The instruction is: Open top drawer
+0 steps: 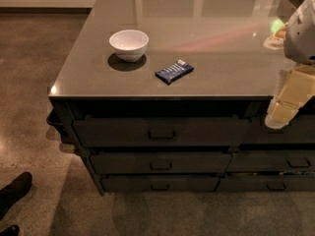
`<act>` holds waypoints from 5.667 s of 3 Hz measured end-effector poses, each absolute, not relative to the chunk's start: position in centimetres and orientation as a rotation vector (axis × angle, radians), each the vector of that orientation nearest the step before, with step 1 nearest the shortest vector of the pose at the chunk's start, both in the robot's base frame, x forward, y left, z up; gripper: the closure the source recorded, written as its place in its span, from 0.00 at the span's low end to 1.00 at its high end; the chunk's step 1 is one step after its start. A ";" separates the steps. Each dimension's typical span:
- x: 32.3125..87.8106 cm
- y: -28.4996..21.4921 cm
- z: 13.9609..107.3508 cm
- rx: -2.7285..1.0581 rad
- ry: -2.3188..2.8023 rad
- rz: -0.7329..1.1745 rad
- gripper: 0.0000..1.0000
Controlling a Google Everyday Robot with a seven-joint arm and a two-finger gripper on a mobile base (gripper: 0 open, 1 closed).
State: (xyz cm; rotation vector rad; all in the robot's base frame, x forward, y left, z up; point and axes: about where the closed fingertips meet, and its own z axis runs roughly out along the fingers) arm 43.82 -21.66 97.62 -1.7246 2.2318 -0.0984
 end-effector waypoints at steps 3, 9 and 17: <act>44.4 -15.5 87.4 -1.676 2.118 0.157 0.00; 47.1 -10.1 79.5 -1.702 1.904 0.315 0.00; 54.6 -3.5 65.1 -1.729 1.715 0.288 0.00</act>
Offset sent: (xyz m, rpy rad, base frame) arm 0.0245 0.0544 -0.1196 0.2615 -0.0353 0.0162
